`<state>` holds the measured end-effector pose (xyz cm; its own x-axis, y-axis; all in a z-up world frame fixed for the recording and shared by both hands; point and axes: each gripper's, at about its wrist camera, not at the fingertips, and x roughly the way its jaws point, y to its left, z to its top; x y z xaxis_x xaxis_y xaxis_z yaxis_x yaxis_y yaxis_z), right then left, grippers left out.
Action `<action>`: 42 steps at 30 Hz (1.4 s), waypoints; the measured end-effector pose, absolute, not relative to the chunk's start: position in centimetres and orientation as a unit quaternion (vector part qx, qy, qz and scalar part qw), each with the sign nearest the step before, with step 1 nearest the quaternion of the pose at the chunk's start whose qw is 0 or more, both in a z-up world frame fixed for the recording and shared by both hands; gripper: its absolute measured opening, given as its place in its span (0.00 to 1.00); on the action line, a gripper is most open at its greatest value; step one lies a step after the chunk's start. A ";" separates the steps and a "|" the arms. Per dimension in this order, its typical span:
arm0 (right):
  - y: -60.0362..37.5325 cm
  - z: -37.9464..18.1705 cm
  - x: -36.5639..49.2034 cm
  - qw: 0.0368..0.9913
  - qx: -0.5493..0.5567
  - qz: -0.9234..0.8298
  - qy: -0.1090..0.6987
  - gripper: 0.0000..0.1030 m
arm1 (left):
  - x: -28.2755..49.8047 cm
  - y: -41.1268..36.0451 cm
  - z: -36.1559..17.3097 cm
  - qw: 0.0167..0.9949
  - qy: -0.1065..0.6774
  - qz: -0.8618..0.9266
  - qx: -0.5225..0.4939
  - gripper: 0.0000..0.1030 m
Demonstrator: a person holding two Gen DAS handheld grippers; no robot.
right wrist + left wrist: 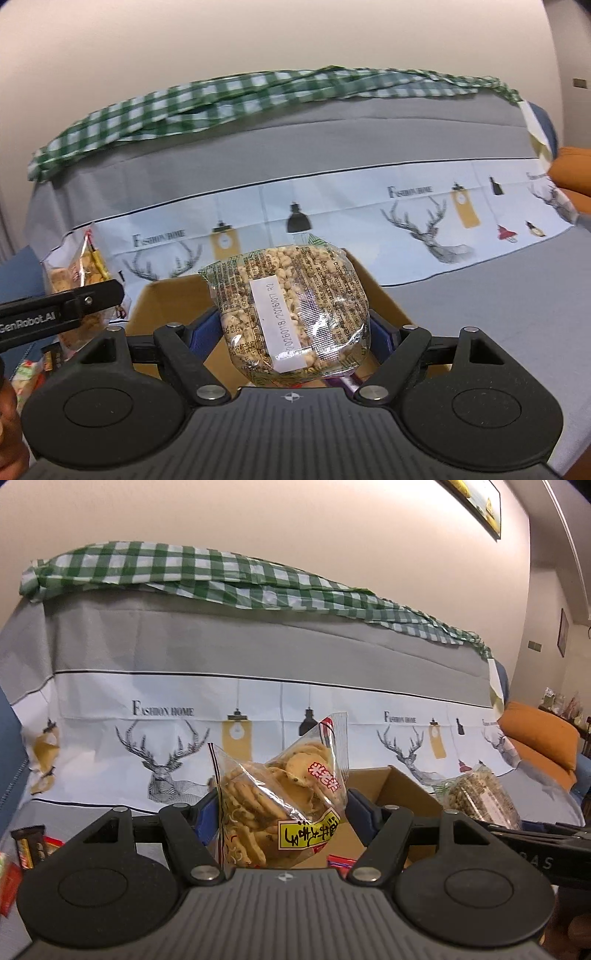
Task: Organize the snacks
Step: 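Lift both held bags and carry them over the cardboard box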
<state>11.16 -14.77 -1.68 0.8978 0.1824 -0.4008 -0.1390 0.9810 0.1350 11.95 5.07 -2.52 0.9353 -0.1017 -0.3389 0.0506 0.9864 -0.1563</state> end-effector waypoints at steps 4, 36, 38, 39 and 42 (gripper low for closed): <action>-15.2 -2.0 11.6 0.972 0.060 0.063 0.220 0.79 | 12.2 4.2 -2.6 0.980 0.178 -0.055 -0.077 0.73; -15.4 -2.4 11.7 0.972 0.059 0.042 0.223 0.79 | 12.5 2.8 -2.7 0.977 0.182 -0.079 -0.077 0.73; -15.4 -2.4 11.6 0.972 0.059 0.042 0.223 0.79 | 12.5 2.8 -2.7 0.977 0.183 -0.079 -0.077 0.73; -15.4 -2.4 11.6 0.972 0.059 0.042 0.222 0.79 | 12.5 2.8 -2.7 0.977 0.183 -0.079 -0.078 0.73; -15.3 -2.4 11.6 0.972 0.058 0.043 0.222 0.79 | 12.7 2.8 -2.7 0.976 0.184 -0.081 -0.079 0.73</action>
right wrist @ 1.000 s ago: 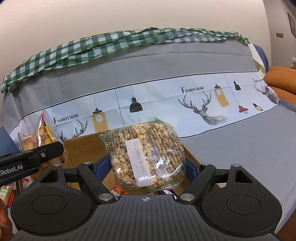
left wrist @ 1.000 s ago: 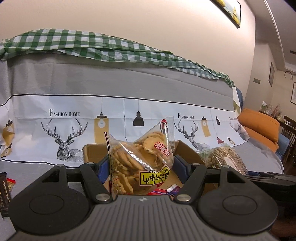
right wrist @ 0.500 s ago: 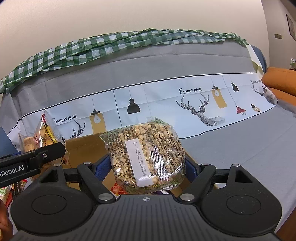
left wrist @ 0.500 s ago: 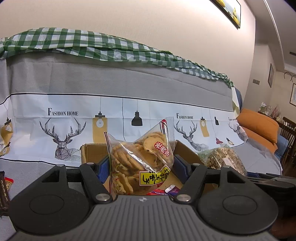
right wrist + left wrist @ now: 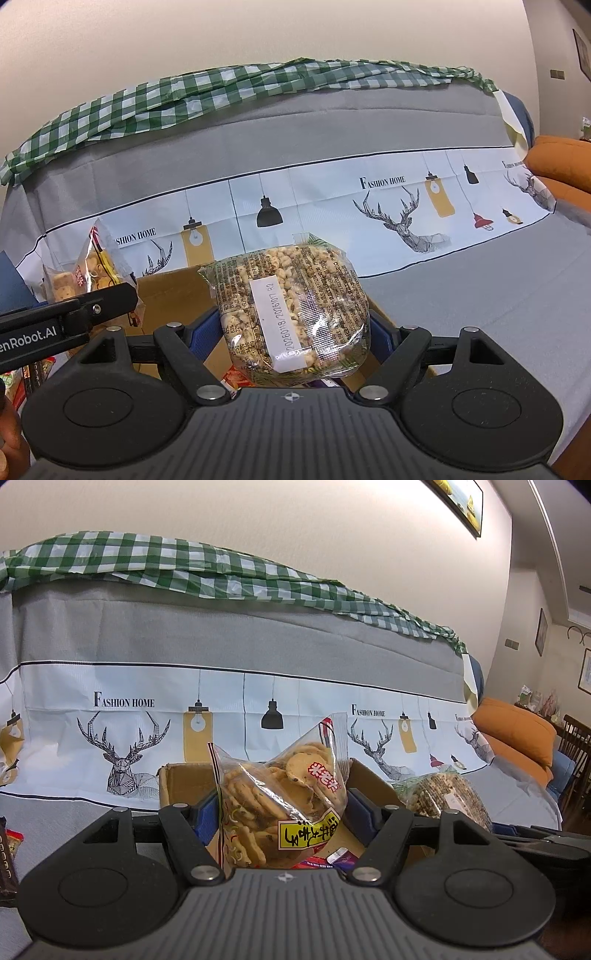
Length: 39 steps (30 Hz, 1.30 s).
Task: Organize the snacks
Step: 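Lift both held bags and carry them over the cardboard box, then open both tools to drop the bags into the box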
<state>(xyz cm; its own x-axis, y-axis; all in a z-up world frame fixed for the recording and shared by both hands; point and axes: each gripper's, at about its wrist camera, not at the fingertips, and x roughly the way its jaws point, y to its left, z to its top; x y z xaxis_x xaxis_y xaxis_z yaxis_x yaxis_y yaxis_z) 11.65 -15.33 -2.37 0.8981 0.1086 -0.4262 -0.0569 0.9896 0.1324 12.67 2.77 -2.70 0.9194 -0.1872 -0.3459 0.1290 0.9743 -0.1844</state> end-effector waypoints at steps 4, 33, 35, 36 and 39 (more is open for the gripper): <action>-15.4 -2.3 11.7 0.973 0.058 0.043 0.221 0.79 | 12.7 2.8 -2.7 0.977 0.183 -0.081 -0.080 0.73; -14.1 -2.0 11.4 0.973 0.054 0.029 0.221 0.91 | 10.5 4.5 -1.6 0.987 0.137 -0.047 -0.065 0.86; -13.5 -1.9 11.2 0.974 0.051 0.031 0.218 0.91 | 9.7 5.2 -1.5 0.988 0.139 -0.048 -0.053 0.81; -13.2 -1.8 11.0 0.975 0.049 0.033 0.216 0.91 | 9.2 5.7 -1.4 0.987 0.143 -0.050 -0.046 0.74; -12.1 -1.6 10.4 0.977 0.042 0.039 0.207 0.90 | 7.8 7.5 -1.1 0.983 0.169 -0.061 -0.034 0.51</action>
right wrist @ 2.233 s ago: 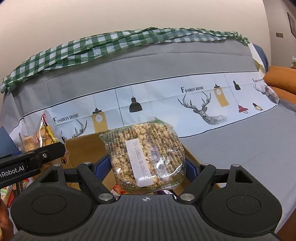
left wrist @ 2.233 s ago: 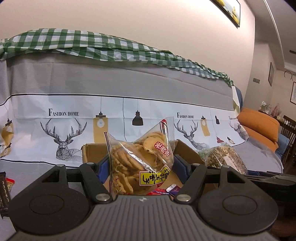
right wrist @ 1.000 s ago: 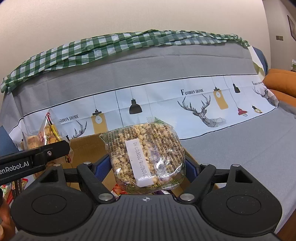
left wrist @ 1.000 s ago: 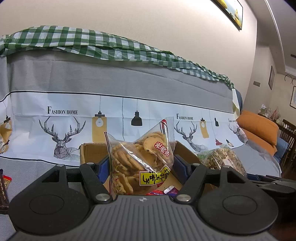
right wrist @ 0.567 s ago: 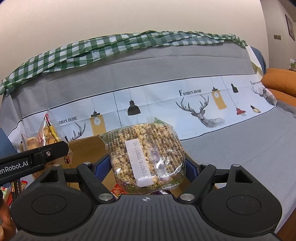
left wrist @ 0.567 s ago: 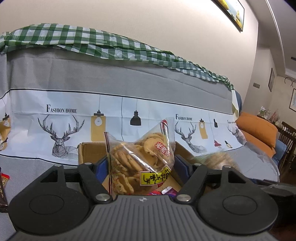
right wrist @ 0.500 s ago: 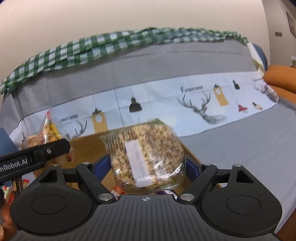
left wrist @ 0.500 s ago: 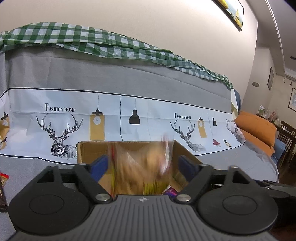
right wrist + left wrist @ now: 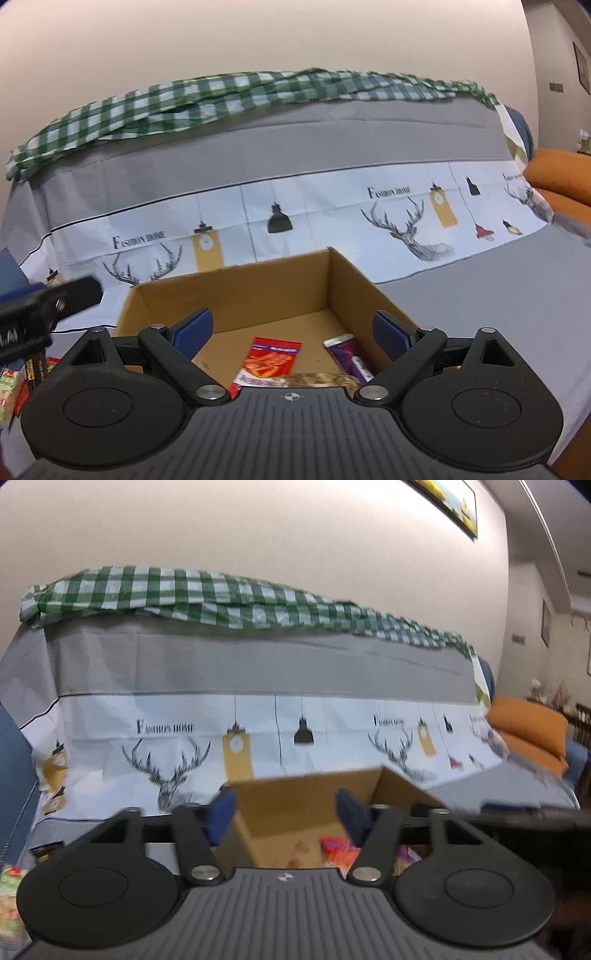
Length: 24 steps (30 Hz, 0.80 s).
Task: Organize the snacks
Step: 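Open both tools to drop the bags into the box, then grasp the chocolate bar with the right tool while the left tool grasps the biscuit pack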
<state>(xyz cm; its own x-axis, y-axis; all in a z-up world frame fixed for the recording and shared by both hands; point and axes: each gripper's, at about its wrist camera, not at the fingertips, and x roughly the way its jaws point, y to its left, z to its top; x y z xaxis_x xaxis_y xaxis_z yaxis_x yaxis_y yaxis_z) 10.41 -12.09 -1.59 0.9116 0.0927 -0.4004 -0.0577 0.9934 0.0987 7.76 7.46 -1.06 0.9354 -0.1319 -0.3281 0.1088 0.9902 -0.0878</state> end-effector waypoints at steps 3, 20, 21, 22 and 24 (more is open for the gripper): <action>-10.6 -1.2 9.6 0.978 0.045 0.054 0.197 0.82 | 6.0 9.5 -0.2 0.979 0.187 -0.083 -0.001 0.39; 1.1 -1.8 4.0 0.945 0.003 0.274 0.179 0.38 | 5.4 22.8 -4.6 0.938 0.316 0.141 0.002 0.39; 1.7 -2.0 4.0 0.943 0.001 0.279 0.181 0.38 | 5.6 23.5 -4.8 0.934 0.324 0.152 -0.007 0.39; 2.4 -2.2 4.1 0.941 0.000 0.284 0.182 0.38 | 5.8 23.9 -5.0 0.930 0.329 0.162 -0.012 0.39; 3.7 -2.9 4.1 0.938 -0.008 0.294 0.186 0.38 | 6.0 24.7 -5.0 0.925 0.334 0.178 -0.022 0.39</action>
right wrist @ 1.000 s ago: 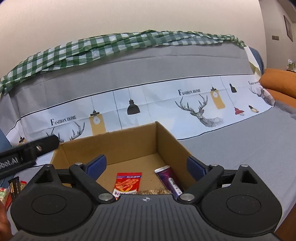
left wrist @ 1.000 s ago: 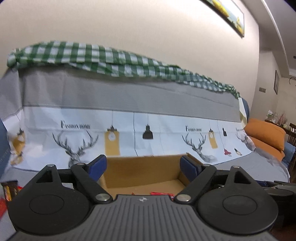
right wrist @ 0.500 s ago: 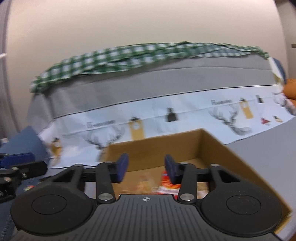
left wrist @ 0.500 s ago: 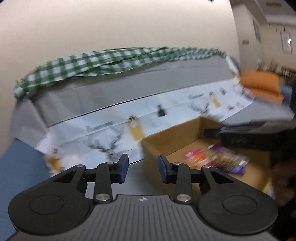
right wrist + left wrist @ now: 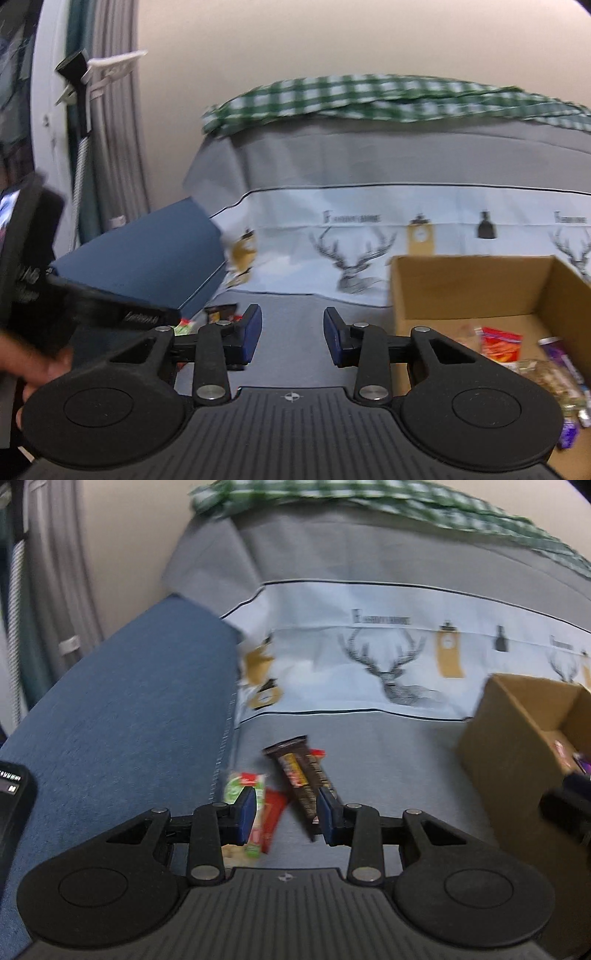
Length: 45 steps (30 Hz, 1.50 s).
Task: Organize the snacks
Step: 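Grasp the chocolate bar with the right tool while the left tool grasps the biscuit pack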
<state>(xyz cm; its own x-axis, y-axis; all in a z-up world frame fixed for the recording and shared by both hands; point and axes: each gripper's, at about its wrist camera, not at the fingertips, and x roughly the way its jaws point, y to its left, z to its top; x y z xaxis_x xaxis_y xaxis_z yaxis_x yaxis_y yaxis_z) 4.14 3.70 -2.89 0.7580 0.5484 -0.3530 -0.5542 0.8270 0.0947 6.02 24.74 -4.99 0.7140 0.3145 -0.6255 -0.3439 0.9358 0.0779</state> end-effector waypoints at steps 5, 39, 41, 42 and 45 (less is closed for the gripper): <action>6.9 -5.1 4.6 0.930 -0.022 0.306 0.203 0.38 | 6.6 26.5 -4.7 0.920 0.329 0.207 -0.055 0.39; 19.8 -16.0 13.5 0.899 -0.043 0.331 0.285 0.40 | 8.3 28.0 -5.3 0.902 0.332 0.270 -0.057 0.39; 19.2 -15.8 13.3 0.902 -0.034 0.322 0.286 0.40 | 8.4 27.7 -5.6 0.902 0.338 0.264 -0.045 0.41; 18.8 -15.6 13.1 0.905 -0.033 0.315 0.284 0.40 | 8.5 27.6 -5.8 0.902 0.342 0.262 -0.037 0.43; 17.5 -15.3 12.4 0.914 -0.042 0.285 0.284 0.40 | 8.8 26.8 -6.4 0.900 0.356 0.251 -0.008 0.55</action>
<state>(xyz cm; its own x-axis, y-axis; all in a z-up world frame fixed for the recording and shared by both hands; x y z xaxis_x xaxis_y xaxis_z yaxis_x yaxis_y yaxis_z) 12.43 17.51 -15.33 0.6756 0.4973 -0.5443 -0.5455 0.8338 0.0847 8.83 26.83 -6.41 0.6202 0.4457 -0.6455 -0.4573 0.8740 0.1641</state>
